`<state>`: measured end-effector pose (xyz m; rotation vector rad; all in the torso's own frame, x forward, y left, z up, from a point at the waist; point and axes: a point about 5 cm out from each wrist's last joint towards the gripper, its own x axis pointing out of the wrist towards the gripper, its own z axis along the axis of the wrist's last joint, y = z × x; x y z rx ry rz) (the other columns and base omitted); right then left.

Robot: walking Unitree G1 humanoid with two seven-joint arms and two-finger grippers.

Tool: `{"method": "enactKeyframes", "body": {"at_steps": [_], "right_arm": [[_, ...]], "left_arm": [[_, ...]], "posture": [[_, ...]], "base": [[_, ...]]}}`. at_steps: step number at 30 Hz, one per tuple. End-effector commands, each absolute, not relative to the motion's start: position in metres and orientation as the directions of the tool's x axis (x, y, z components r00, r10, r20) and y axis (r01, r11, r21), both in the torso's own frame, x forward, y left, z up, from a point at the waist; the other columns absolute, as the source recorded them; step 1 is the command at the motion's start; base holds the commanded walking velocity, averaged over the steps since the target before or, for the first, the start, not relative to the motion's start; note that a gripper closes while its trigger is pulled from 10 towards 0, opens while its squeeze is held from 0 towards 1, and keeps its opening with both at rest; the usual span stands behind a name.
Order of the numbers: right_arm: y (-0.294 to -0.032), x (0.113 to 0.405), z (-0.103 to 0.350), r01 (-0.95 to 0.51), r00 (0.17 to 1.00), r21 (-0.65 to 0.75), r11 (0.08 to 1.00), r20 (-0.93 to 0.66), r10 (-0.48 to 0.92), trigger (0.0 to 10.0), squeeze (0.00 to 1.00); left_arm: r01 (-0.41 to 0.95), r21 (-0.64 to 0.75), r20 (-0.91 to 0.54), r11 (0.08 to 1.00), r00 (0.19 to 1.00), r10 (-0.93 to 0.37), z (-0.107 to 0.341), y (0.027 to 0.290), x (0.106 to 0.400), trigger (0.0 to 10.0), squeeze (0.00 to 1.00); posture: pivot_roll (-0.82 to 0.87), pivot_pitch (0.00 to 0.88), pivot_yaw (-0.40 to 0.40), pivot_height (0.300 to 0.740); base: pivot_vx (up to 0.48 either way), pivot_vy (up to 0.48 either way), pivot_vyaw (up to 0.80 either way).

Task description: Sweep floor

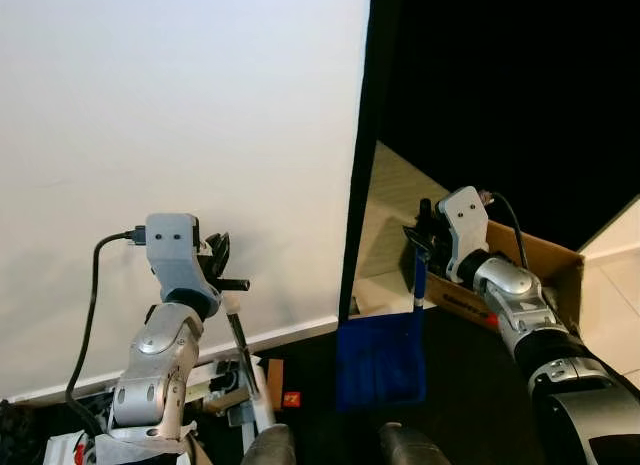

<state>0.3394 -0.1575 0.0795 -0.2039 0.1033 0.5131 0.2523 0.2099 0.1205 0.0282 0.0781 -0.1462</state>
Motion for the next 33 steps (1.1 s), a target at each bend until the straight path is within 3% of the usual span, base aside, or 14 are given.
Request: {"method": "enactKeyframes", "body": {"at_steps": [1,11,12,14,21,26,28,33], "right_arm": [[-0.156,0.336,0.074,-0.493,0.869,-0.161,0.855,-0.144,0.474,10.0,0.0],[-0.145,0.33,0.067,-0.492,0.87,-0.149,0.858,-0.122,0.478,10.0,0.0],[-0.139,0.329,0.068,-0.503,0.864,-0.126,0.855,-0.102,0.493,10.0,0.0],[-0.137,0.329,0.068,-0.507,0.861,-0.118,0.854,-0.094,0.499,10.0,0.0],[-0.126,0.326,0.069,-0.579,0.815,-0.073,0.812,-0.076,0.575,10.0,0.0],[-0.116,0.327,0.073,-0.639,0.769,-0.05,0.767,-0.063,0.636,10.0,0.0],[-0.107,0.326,0.07,-0.675,0.737,-0.056,0.736,-0.089,0.67,10.0,0.0],[-0.103,0.324,0.064,-0.679,0.733,-0.049,0.733,-0.114,0.671,10.0,0.0]], "left_arm": [[0.188,0.083,-0.035,0.979,0.982,-0.186,0.132,0.211,0.251,10.0,0.0],[0.216,0.152,-0.027,0.964,0.976,-0.214,0.142,0.234,0.26,10.0,0.0],[0.202,0.241,-0.058,0.949,0.979,-0.193,0.135,0.252,0.264,10.0,0.0],[0.204,0.281,-0.071,0.938,0.979,-0.192,0.132,0.258,0.265,10.0,0.0],[0.192,0.314,-0.149,0.93,0.977,-0.152,0.108,0.281,0.264,10.0,0.0],[0.146,0.255,-0.128,0.956,0.985,-0.116,0.097,0.282,0.263,10.0,0.0],[0.143,0.153,-0.077,0.978,0.988,-0.133,0.092,0.274,0.266,10.0,0.0],[0.157,0.062,-0.032,0.986,0.987,-0.155,0.089,0.264,0.269,10.0,0.0]], "posture": [[0.09,0.105,0.009,0.74],[0.09,0.19,0.05,0.74],[0.08,0.238,0.047,0.74],[0.08,0.238,0.047,0.74],[0.06,0.283,0.044,0.74],[0.05,0.305,0.025,0.74],[0.05,0.31,0.005,0.74],[0.04,0.308,-0.002,0.74]], "base": [[0.0,0.0,0.0],[0.0,0.0,0.0],[0.0,0.0,0.0],[0.0,0.0,0.0],[0.0,0.0,0.0],[0.0,0.0,0.0],[0.0,0.0,0.0],[0.0,0.0,0.0]]}}
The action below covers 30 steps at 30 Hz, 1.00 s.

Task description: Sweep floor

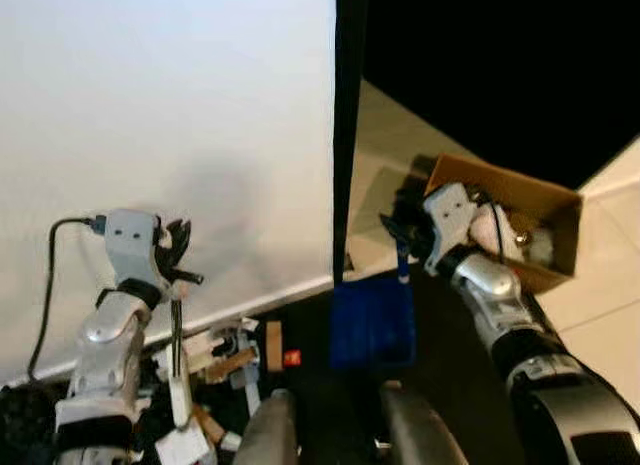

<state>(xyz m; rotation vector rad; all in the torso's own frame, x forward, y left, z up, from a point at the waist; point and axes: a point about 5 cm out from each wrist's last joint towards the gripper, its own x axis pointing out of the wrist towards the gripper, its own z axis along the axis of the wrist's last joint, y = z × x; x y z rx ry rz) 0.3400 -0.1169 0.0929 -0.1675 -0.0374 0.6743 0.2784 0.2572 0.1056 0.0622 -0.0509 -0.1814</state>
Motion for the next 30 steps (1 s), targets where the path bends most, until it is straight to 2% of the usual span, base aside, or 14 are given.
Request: {"method": "enactKeyframes", "body": {"at_steps": [1,3,4,6,15,19,23,30], "right_arm": [[-0.103,0.323,0.06,-0.67,0.739,-0.051,0.74,-0.133,0.66,10.0,0.0],[-0.107,0.321,0.054,-0.623,0.777,-0.053,0.78,-0.154,0.61,10.0,0.0],[-0.107,0.321,0.054,-0.623,0.777,-0.053,0.78,-0.154,0.61,10.0,0.0],[-0.114,0.32,0.05,-0.546,0.833,-0.063,0.835,-0.151,0.533,10.0,0.0],[-0.121,0.324,0.049,-0.388,0.913,0.005,0.922,-0.136,0.385,10.0,0.0],[-0.114,0.322,0.047,-0.443,0.887,-0.02,0.896,-0.157,0.435,10.0,0.0],[-0.099,0.313,0.042,-0.61,0.786,-0.078,0.789,-0.187,0.589,10.0,0.0],[-0.106,0.317,0.052,-0.672,0.74,-0.187,0.716,-0.17,0.65,10.0,0.0]], "left_arm": [[0.169,-0.023,0.005,0.985,0.986,-0.169,0.089,0.255,0.272,10.0,0.0],[0.213,-0.18,0.065,0.96,0.977,-0.205,0.086,0.234,0.276,10.0,0.0],[0.213,-0.18,0.065,0.96,0.977,-0.205,0.086,0.234,0.276,10.0,0.0],[0.293,-0.246,0.083,0.924,0.956,-0.281,0.081,0.211,0.275,10.0,0.0],[0.401,-0.293,0.068,0.868,0.914,-0.399,0.064,0.173,0.274,10.0,0.0],[0.427,-0.307,0.066,0.851,0.901,-0.429,0.061,0.164,0.273,10.0,0.0],[0.476,-0.321,0.087,0.819,0.876,-0.475,0.065,0.149,0.272,10.0,0.0],[0.486,-0.317,0.115,0.814,0.872,-0.475,0.069,0.144,0.27,10.0,0.0]], "posture": [[0.04,0.301,-0.008,0.74],[0.04,0.291,-0.008,0.74],[0.04,0.291,-0.008,0.74],[0.04,0.285,-0.004,0.74],[0.03,0.246,0.025,0.74],[0.03,0.232,0.03,0.74],[0.04,0.225,0.026,0.74],[0.04,0.213,0.002,0.74]], "base": [[0.0,0.0,0.0],[0.0,0.0,0.0],[0.0,0.0,0.0],[0.0,0.0,0.0],[0.0,0.0,0.0],[0.0,0.0,0.0],[0.0,0.0,0.0],[0.0,0.0,0.0]]}}
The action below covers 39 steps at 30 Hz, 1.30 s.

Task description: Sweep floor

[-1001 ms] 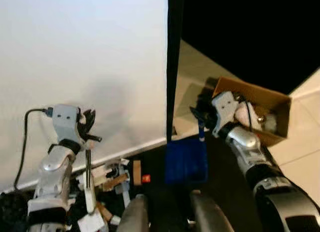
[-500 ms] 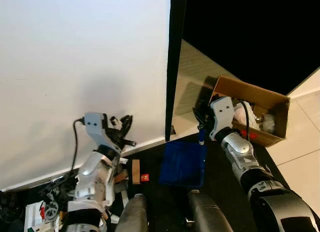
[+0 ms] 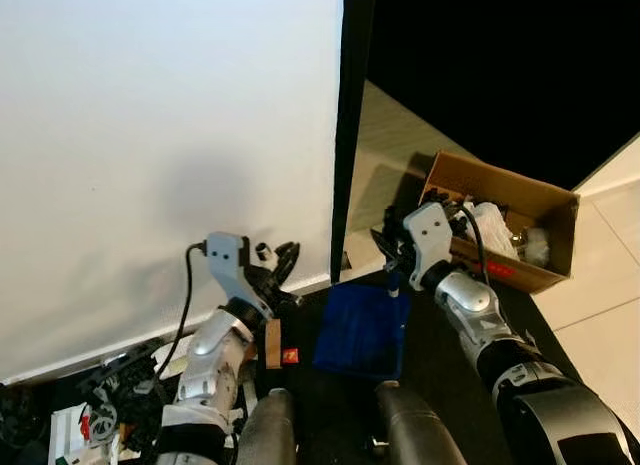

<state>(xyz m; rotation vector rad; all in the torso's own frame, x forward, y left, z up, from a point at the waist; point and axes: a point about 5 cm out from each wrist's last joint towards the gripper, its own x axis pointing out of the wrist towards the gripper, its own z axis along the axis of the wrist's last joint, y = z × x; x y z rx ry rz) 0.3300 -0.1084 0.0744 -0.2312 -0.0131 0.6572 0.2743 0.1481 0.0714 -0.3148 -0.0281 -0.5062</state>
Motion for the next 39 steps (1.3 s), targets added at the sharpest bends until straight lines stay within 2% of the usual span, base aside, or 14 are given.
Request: {"method": "enactKeyframes", "body": {"at_steps": [1,5,10,16,22,25,26,28,29,31,32,34,37,39], "right_arm": [[-0.108,0.318,0.055,-0.675,0.738,-0.196,0.711,-0.161,0.655,10.0,0.0],[-0.123,0.318,0.066,-0.705,0.704,-0.243,0.666,-0.126,0.699,10.0,0.0],[-0.139,0.311,0.07,-0.795,0.594,-0.277,0.54,-0.175,0.785,10.0,0.0],[-0.155,0.311,0.074,-0.836,0.535,-0.292,0.464,-0.243,0.809,10.0,0.0],[-0.169,0.31,0.085,-0.85,0.506,-0.305,0.428,-0.249,0.826,10.0,0.0],[-0.186,0.321,0.104,-0.777,0.611,-0.34,0.53,-0.204,0.765,10.0,0.0],[-0.186,0.321,0.104,-0.777,0.611,-0.34,0.53,-0.204,0.765,10.0,0.0],[-0.198,0.331,0.117,-0.684,0.715,-0.341,0.645,-0.14,0.685,10.0,0.0],[-0.198,0.331,0.117,-0.684,0.715,-0.341,0.645,-0.14,0.685,10.0,0.0],[-0.209,0.339,0.128,-0.548,0.824,-0.323,0.772,-0.047,0.565,10.0,0.0],[-0.209,0.339,0.128,-0.548,0.824,-0.323,0.772,-0.047,0.565,10.0,0.0],[-0.213,0.343,0.133,-0.454,0.878,-0.291,0.842,0.016,0.478,10.0,0.0],[-0.214,0.345,0.136,-0.397,0.905,-0.277,0.875,0.043,0.424,10.0,0.0],[-0.216,0.349,0.14,-0.297,0.943,-0.263,0.918,0.071,0.326,10.0,0.0]], "left_arm": [[0.483,-0.316,0.118,0.816,0.874,-0.471,0.069,0.144,0.269,10.0,0.0],[0.456,-0.311,0.111,0.834,0.889,-0.445,0.066,0.149,0.268,10.0,0.0],[0.444,-0.312,0.102,0.84,0.895,-0.435,0.064,0.149,0.269,10.0,0.0],[0.448,-0.3,0.102,0.842,0.893,-0.438,0.065,0.148,0.272,10.0,0.0],[0.436,-0.288,0.105,0.852,0.899,-0.424,0.065,0.152,0.272,10.0,0.0],[0.428,-0.288,0.102,0.856,0.903,-0.417,0.063,0.153,0.27,10.0,0.0],[0.428,-0.288,0.102,0.856,0.903,-0.417,0.063,0.153,0.27,10.0,0.0],[0.423,-0.291,0.098,0.858,0.906,-0.413,0.061,0.153,0.269,10.0,0.0],[0.423,-0.291,0.098,0.858,0.906,-0.413,0.061,0.153,0.269,10.0,0.0],[0.42,-0.296,0.094,0.858,0.907,-0.411,0.059,0.15,0.268,10.0,0.0],[0.42,-0.296,0.094,0.858,0.907,-0.411,0.059,0.15,0.268,10.0,0.0],[0.421,-0.298,0.091,0.857,0.906,-0.414,0.059,0.149,0.269,10.0,0.0],[0.423,-0.297,0.089,0.856,0.905,-0.417,0.059,0.148,0.269,10.0,0.0],[0.424,-0.295,0.086,0.856,0.904,-0.418,0.059,0.149,0.271,10.0,0.0]], "posture": [[0.04,0.213,0.002,0.74],[0.02,0.203,-0.019,0.74],[0.01,0.196,-0.02,0.74],[0.01,0.181,-0.025,0.74],[0.01,0.174,-0.029,0.74],[0.0,0.171,-0.042,0.74],[0.0,0.171,-0.042,0.74],[-0.01,0.171,-0.043,0.74],[-0.01,0.171,-0.043,0.74],[-0.01,0.173,-0.038,0.74],[-0.01,0.173,-0.038,0.74],[-0.01,0.173,-0.03,0.74],[-0.02,0.175,-0.024,0.74],[-0.02,0.174,-0.02,0.74]], "base": [[0.0,0.0,0.0],[0.0,0.0,0.0],[0.0,0.0,0.0],[0.0,0.0,0.0],[0.0,0.0,0.0],[0.0,0.0,0.0],[0.0,0.0,0.0],[0.0,0.0,0.0],[0.0,0.0,0.0],[0.0,0.0,0.0],[0.0,0.0,0.0],[0.0,0.0,0.0],[0.0,0.0,0.0],[0.0,0.0,0.0]]}}
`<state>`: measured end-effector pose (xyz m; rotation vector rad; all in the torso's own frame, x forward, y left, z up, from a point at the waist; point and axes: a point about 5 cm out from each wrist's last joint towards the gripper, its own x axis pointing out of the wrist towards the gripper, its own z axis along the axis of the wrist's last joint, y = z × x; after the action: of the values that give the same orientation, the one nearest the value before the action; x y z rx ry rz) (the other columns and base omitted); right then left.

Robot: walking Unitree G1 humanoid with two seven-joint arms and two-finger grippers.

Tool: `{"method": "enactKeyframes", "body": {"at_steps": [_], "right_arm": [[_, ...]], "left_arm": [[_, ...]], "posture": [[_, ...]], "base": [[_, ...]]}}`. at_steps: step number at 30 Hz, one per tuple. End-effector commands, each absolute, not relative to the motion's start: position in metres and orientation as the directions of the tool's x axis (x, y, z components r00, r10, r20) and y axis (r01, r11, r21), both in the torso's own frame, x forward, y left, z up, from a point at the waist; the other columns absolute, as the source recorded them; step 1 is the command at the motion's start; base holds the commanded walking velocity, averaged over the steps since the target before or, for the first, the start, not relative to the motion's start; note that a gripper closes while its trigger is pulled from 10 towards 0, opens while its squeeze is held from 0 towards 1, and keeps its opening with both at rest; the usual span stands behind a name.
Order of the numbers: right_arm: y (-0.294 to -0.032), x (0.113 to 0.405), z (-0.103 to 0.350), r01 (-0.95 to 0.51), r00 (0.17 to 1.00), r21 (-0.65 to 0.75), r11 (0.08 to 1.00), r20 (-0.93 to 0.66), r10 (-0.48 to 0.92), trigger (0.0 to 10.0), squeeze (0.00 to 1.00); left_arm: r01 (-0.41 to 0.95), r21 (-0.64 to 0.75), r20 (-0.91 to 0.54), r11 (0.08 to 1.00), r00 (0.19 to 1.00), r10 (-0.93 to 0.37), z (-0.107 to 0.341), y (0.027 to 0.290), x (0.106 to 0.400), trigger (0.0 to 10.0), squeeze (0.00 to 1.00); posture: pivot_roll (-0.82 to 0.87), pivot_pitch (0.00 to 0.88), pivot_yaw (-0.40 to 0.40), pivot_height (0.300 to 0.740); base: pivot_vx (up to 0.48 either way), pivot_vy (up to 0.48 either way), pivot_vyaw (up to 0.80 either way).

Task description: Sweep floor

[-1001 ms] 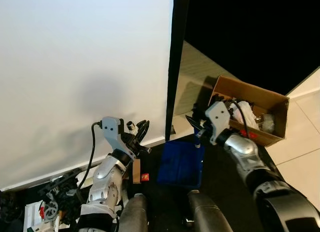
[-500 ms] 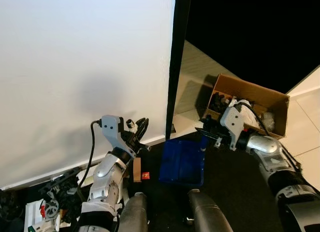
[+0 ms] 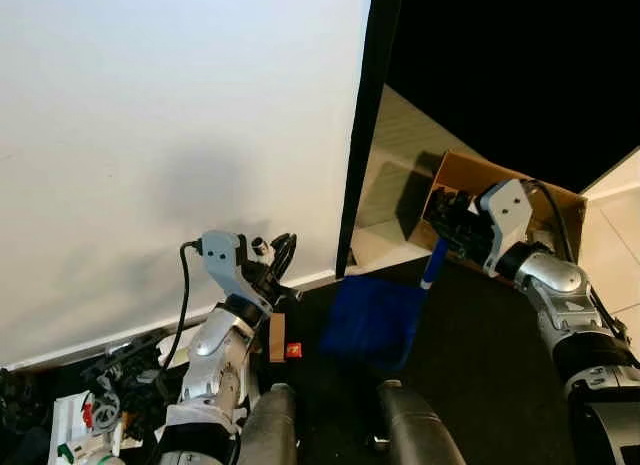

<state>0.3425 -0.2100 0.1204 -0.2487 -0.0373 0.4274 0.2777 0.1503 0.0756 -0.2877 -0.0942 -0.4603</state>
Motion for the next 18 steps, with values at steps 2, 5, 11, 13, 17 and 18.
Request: {"method": "enactKeyframes", "body": {"at_steps": [2,5,11,13,17,18], "right_arm": [[-0.217,0.351,0.142,-0.257,0.954,-0.26,0.931,0.084,0.286,10.0,0.0],[-0.217,0.354,0.15,-0.186,0.966,-0.243,0.952,0.13,0.222,10.0,0.0],[-0.215,0.351,0.169,-0.27,0.935,-0.367,0.89,0.12,0.333,10.0,0.0],[-0.216,0.35,0.17,-0.305,0.925,-0.393,0.868,0.094,0.367,10.0,0.0],[-0.218,0.346,0.174,-0.41,0.883,-0.461,0.787,0.015,0.469,10.0,0.0],[-0.219,0.341,0.177,-0.494,0.836,-0.521,0.696,-0.066,0.544,10.0,0.0]], "left_arm": [[0.424,-0.294,0.086,0.856,0.904,-0.418,0.059,0.149,0.271,10.0,0.0],[0.423,-0.291,0.084,0.858,0.905,-0.418,0.059,0.15,0.272,10.0,0.0],[0.422,-0.287,0.082,0.86,0.905,-0.417,0.058,0.152,0.271,10.0,0.0],[0.422,-0.286,0.081,0.86,0.905,-0.417,0.058,0.152,0.271,10.0,0.0],[0.423,-0.287,0.08,0.86,0.905,-0.419,0.058,0.151,0.272,10.0,0.0],[0.425,-0.288,0.08,0.858,0.904,-0.421,0.058,0.15,0.273,10.0,0.0]], "posture": [[-0.02,0.174,-0.02,0.74],[-0.01,0.173,-0.014,0.74],[-0.02,0.171,-0.012,0.74],[-0.02,0.173,-0.012,0.74],[-0.03,0.172,-0.012,0.74],[-0.03,0.17,-0.013,0.74]], "base": [[0.0,0.0,0.0],[0.0,0.0,0.0],[0.0,0.0,0.0],[0.0,0.0,0.0],[0.0,0.0,0.0],[0.0,0.0,0.0]]}}
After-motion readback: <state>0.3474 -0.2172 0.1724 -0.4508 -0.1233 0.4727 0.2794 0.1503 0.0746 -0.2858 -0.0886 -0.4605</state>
